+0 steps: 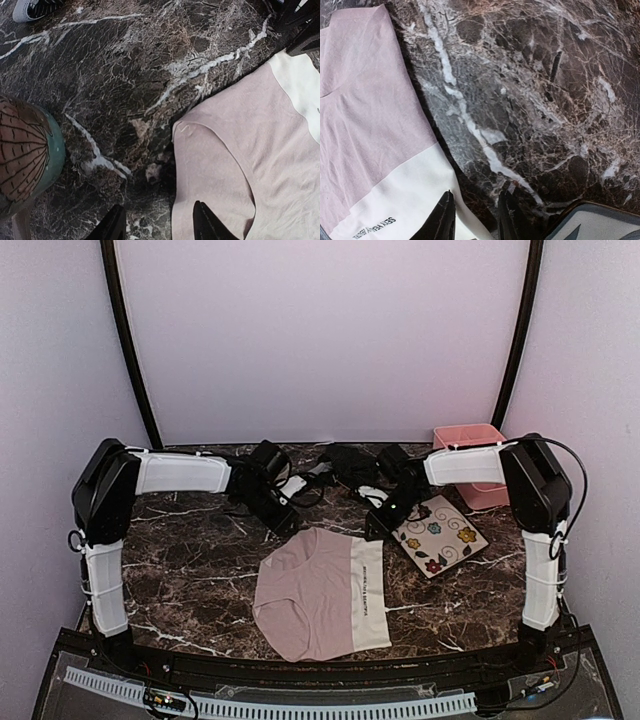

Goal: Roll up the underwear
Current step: Pick up the underwear from the center of the board.

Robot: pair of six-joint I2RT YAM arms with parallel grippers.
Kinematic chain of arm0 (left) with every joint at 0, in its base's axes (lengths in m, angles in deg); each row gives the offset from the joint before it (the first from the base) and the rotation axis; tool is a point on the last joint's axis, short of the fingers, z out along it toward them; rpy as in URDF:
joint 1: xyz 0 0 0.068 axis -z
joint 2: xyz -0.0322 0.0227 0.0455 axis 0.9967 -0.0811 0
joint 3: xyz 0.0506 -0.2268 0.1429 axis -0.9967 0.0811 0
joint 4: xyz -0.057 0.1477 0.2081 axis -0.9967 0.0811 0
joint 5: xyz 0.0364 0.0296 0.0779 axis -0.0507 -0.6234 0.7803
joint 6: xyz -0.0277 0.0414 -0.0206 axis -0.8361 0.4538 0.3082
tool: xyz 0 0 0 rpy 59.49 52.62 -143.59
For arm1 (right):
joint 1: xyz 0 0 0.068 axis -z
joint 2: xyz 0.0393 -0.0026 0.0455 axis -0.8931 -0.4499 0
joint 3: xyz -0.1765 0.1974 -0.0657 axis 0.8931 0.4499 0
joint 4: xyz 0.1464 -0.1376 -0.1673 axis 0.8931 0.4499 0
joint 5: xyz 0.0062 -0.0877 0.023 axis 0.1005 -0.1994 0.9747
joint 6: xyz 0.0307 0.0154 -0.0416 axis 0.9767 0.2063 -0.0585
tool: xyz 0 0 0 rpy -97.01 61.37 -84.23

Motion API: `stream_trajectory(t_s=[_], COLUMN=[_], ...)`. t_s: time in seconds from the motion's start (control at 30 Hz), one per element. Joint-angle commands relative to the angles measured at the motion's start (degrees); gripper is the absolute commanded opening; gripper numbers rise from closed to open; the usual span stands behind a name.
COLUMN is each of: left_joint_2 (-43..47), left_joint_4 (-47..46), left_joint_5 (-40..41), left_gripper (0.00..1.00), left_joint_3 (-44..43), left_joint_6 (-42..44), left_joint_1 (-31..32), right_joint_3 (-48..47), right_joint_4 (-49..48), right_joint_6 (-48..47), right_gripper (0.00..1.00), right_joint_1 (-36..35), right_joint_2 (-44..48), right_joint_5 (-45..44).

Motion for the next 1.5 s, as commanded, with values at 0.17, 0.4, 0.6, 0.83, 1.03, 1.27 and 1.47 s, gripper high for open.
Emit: stream_trajectory(t_s=[0.17,0.4,0.6,0.83,1.03,1.27,1.47], left_joint_2=[-3.6,-6.5,-7.7,-7.6,-6.7,-5.6,-5.1], left_joint_4=[-1.3,-0.8,1.0,3.0,4.0,3.5,2.7], left_joint_5=[-1.6,-4.2,-3.7,-4.2,-5.4,-4.8,-5.1], left_gripper=[0.51,0.53,0.45,0.3,0.37,0.22,0.0], left_joint_3=[-3.6,-5.5,-5.9,-6.6,-6.3,-4.4,-6.3], left_joint_6=[-0.8,-1.5,-1.7,-1.8,-2.8,-3.3,-2.9], left_joint_1=[-0.3,0.2,0.2,0.2,0.2,0.2,0.0], right_joint_3=[3.1,3.4,5.4,5.0,4.4,3.9,1.8], right_joint_4=[1.8,2.1,2.1,2.6,2.7,2.1,1.5], right_joint_6=[0.0,-0.1,0.2,0.0,0.0,1.1,3.1], right_gripper=[0.29,0.27,0.29,0.17,0.01,0.0,0.0], right_joint_1=[-1.0,-1.0,-1.1,-1.0,-1.1,-1.0,-0.7], right_joint_2=[0.4,0.3,1.6,1.1,1.4,2.2,2.8], right_joint_5=[-0.4,-0.1,-0.3,0.3,0.4,-0.7,-2.4])
